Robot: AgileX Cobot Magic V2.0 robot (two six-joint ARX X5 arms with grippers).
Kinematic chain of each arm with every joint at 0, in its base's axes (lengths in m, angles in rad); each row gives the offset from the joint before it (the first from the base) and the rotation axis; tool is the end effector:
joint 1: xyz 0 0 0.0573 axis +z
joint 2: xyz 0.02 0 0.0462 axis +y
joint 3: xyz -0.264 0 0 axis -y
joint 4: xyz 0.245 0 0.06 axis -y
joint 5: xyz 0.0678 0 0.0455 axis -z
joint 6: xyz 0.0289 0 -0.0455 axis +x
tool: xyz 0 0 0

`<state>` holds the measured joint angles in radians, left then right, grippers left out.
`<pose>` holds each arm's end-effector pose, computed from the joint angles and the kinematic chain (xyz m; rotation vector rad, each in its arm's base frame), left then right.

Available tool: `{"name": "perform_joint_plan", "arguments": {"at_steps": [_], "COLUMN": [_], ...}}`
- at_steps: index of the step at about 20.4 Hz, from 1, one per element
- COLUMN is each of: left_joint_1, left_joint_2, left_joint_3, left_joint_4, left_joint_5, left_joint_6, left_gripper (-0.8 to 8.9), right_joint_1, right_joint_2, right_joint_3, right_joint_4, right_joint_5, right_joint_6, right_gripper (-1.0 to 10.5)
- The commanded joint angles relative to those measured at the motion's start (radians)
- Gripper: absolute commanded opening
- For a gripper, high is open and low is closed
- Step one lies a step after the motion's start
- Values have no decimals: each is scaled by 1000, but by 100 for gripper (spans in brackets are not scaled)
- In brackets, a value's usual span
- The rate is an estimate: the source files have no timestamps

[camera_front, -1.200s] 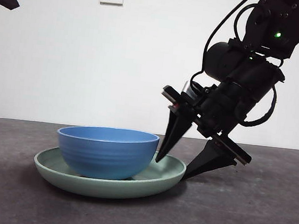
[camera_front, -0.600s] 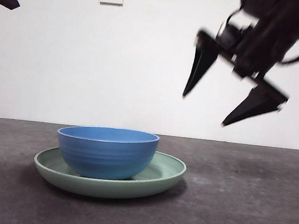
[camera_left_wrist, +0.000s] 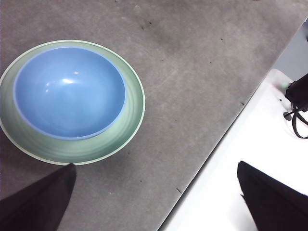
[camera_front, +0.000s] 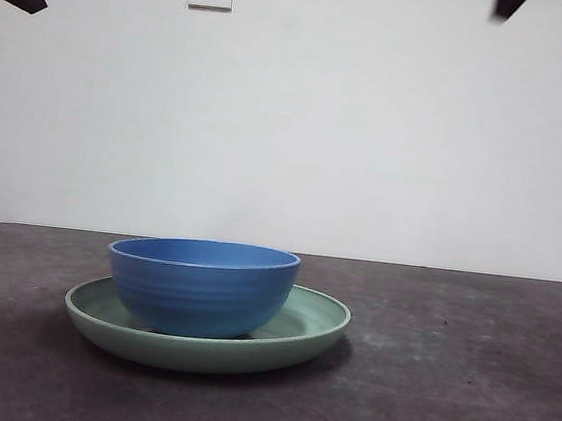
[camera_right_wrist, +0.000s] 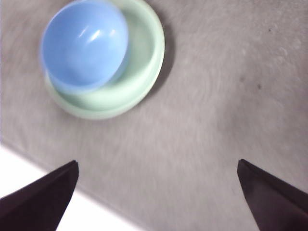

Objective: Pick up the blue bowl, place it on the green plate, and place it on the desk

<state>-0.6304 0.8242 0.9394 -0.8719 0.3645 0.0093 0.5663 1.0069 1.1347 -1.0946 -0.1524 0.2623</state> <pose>0.1120 -0.0945 0.3200 0.1125 0.7762 -0.9491 0.1402 0.0944 0.3380 0.0290 1.0416 0.5279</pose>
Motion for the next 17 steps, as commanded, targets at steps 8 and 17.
{"name": "perform_joint_plan", "arguments": {"at_steps": [8,17], "left_joint_1": [-5,-5], "left_joint_2": [5,5], "left_joint_3": [8,8], "left_joint_4": [0,-4], "left_joint_5": [3,3], "left_joint_6": [-29,-59], "left_gripper": [719,511], "right_joint_1": [79,79], "right_joint_2": [-274,-351], "right_joint_3": [15,15], "right_joint_4": [-167,-163], "right_joint_5": [24,53], "right_joint_6": [-35,-35], "right_gripper": [552,536]}}
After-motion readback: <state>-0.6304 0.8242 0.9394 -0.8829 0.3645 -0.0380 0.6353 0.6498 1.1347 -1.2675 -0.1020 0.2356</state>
